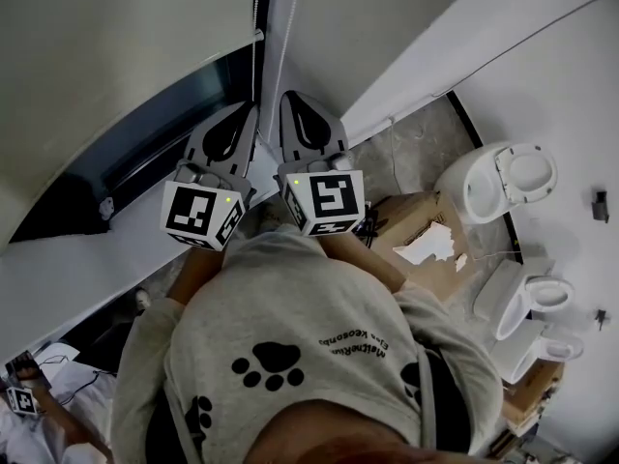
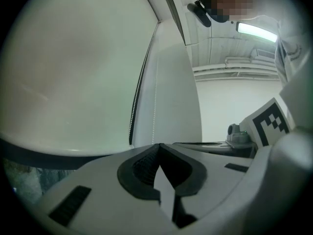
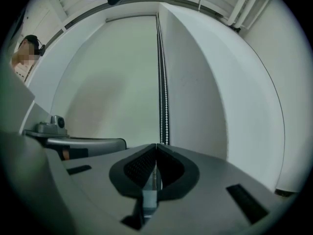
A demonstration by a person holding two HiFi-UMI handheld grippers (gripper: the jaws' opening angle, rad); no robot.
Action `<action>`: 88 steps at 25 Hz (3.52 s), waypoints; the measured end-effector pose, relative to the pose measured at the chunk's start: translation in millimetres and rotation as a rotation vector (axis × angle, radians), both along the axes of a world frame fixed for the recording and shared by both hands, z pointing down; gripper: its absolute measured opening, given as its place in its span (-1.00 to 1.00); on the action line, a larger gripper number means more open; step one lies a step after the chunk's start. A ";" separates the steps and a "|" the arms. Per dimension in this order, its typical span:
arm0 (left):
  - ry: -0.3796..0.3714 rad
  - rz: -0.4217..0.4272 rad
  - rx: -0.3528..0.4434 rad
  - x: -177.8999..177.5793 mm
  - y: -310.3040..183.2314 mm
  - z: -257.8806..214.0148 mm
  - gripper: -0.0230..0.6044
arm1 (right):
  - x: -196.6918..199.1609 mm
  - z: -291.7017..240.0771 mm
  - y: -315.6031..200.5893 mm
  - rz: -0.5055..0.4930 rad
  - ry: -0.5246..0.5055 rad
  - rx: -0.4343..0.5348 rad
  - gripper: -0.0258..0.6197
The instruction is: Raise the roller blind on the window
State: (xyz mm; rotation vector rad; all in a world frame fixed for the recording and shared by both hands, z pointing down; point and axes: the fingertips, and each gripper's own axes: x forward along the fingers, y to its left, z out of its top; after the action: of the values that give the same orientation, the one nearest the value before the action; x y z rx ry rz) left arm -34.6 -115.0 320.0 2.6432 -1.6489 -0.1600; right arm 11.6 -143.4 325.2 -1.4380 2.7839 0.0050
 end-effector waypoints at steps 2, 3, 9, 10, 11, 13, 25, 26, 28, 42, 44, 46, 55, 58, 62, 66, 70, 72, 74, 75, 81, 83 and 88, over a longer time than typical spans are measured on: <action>0.003 0.007 0.005 -0.4 -8.0 3.1 -0.90 | -1.7 3.1 -5.5 0.010 0.004 0.007 -0.89; 0.003 0.013 0.004 -0.5 -11.3 4.9 -0.90 | -2.5 5.1 -7.7 0.016 0.006 0.008 -0.89; -0.001 0.066 0.002 -1.2 -23.3 8.2 -0.90 | -7.5 12.2 -13.5 0.058 0.023 0.003 -0.89; -0.004 0.081 0.002 -0.9 -25.2 7.7 -0.90 | -7.4 12.2 -15.4 0.074 0.024 0.004 -0.89; -0.007 0.098 0.000 -0.8 -27.7 7.0 -0.90 | -7.5 12.1 -18.1 0.092 0.028 0.004 -0.89; -0.010 0.127 -0.008 -1.9 -33.1 5.6 -0.90 | -8.9 12.3 -23.0 0.118 0.039 -0.003 -0.88; 0.007 0.249 -0.022 -15.9 -50.6 1.1 -0.90 | -19.5 6.3 -46.6 0.249 0.027 -0.030 -0.64; 0.008 0.254 -0.020 -17.1 -51.5 0.8 -0.90 | -19.4 5.8 -49.0 0.260 0.027 -0.031 -0.63; 0.013 0.262 -0.020 -19.1 -53.1 1.5 -0.90 | -18.3 5.5 -52.7 0.282 0.031 -0.031 -0.63; 0.029 0.298 -0.033 -21.2 -57.9 4.5 -0.90 | -21.9 3.8 -75.2 0.326 0.027 -0.033 -0.66; 0.029 0.293 -0.032 -23.4 -57.4 5.0 -0.90 | -24.5 0.3 -75.8 0.317 0.039 -0.015 -0.85; 0.029 0.286 -0.031 -26.3 -58.6 4.2 -0.90 | -26.8 -2.1 -75.8 0.304 0.055 -0.004 -0.87; 0.026 0.262 -0.040 -33.0 -60.2 4.9 -0.90 | -37.5 17.0 -69.3 0.185 0.093 -0.063 -0.88; 0.026 0.259 -0.040 -32.3 -61.3 6.1 -0.90 | -38.5 20.6 -66.4 0.151 0.053 -0.086 -0.88; 0.024 0.252 -0.038 -31.6 -62.0 6.7 -0.90 | -41.5 27.9 -61.5 0.122 0.073 -0.071 -0.89; 0.022 0.248 -0.039 -30.4 -62.5 8.3 -0.90 | -43.9 42.5 -61.1 0.108 0.115 -0.089 -0.89; 0.018 0.247 -0.037 -29.2 -60.7 7.4 -0.90 | -41.1 71.3 -58.4 0.103 0.137 -0.148 -0.89; 0.017 0.247 -0.038 -28.2 -60.7 5.5 -0.90 | -40.2 80.8 -57.1 0.101 0.151 -0.165 -0.89; 0.012 0.247 -0.038 -27.0 -59.5 5.8 -0.90 | -40.2 92.4 -54.6 0.098 0.164 -0.182 -0.89; 0.009 0.247 -0.037 -26.3 -58.6 6.3 -0.90 | -40.6 99.1 -53.1 0.095 0.172 -0.192 -0.89; -0.021 0.262 -0.037 -18.3 -57.2 5.9 -0.90 | -42.9 139.0 -46.8 0.067 0.224 -0.259 -0.89; -0.036 0.281 -0.045 -14.1 -56.0 6.5 -0.90 | -44.6 150.6 -44.1 0.057 0.243 -0.282 -0.89; -0.063 0.318 -0.051 -2.2 -52.7 9.9 -0.89 | -44.6 170.6 -39.7 0.040 0.270 -0.309 -0.89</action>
State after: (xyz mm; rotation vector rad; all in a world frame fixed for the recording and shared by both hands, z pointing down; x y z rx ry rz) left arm -36.8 -167.7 329.9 2.8501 -1.2037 -0.0272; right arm -33.1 -183.1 495.9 -1.6712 3.0814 -0.2611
